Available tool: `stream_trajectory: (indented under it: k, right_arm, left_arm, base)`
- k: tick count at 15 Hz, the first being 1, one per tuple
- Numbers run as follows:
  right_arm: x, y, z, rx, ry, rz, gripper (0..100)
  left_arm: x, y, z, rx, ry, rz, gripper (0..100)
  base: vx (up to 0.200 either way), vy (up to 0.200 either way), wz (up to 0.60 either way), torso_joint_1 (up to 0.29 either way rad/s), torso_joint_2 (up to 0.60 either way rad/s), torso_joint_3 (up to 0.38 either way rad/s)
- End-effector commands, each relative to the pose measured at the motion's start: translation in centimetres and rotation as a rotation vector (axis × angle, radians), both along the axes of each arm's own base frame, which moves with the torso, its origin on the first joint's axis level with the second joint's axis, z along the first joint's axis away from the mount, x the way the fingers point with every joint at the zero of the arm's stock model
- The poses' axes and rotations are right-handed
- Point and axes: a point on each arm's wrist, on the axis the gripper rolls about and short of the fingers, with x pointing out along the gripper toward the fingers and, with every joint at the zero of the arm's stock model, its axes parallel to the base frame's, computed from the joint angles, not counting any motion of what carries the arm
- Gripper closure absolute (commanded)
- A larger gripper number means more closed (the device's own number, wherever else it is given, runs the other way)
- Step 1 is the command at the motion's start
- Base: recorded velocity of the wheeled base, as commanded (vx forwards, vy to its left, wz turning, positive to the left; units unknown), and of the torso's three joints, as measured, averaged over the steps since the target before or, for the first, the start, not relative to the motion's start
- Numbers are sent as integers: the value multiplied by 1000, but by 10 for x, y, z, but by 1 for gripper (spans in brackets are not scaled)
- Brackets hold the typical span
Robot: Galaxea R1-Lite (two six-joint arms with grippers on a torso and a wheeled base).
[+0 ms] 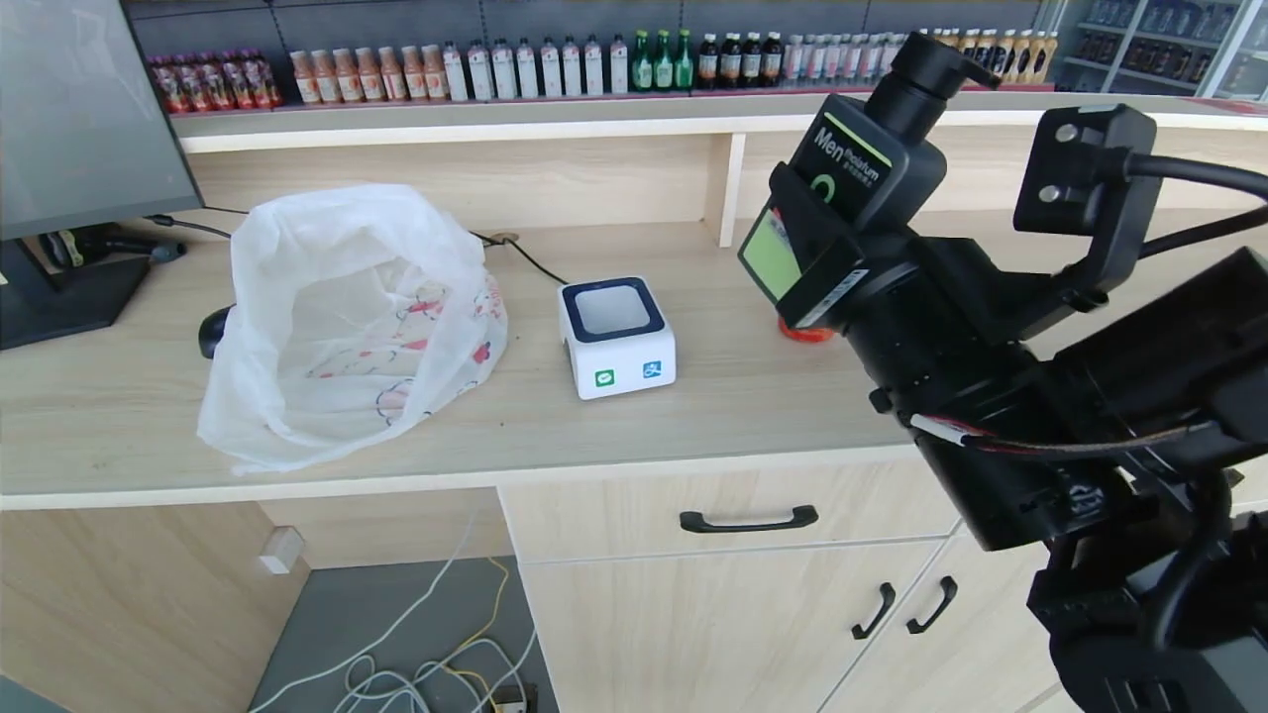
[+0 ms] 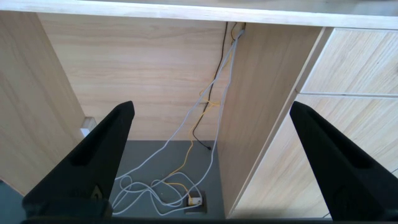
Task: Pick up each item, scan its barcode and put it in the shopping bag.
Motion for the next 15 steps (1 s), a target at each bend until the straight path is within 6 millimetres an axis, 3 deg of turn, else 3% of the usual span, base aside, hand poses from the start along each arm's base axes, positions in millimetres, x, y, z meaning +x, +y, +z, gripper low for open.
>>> stream_trajectory:
  k: [1, 15]
  right_arm:
    - [17, -4, -2, 2, -2, -44, 100]
    - [20, -5, 1, 12, -10, -53, 100]
  left_arm:
    - [0, 0, 0, 0, -1, 0, 0]
    - [0, 0, 0, 5, -1, 0, 0]
  base:
    - [0, 0, 0, 0, 0, 0]
    - [0, 0, 0, 0, 0, 0]
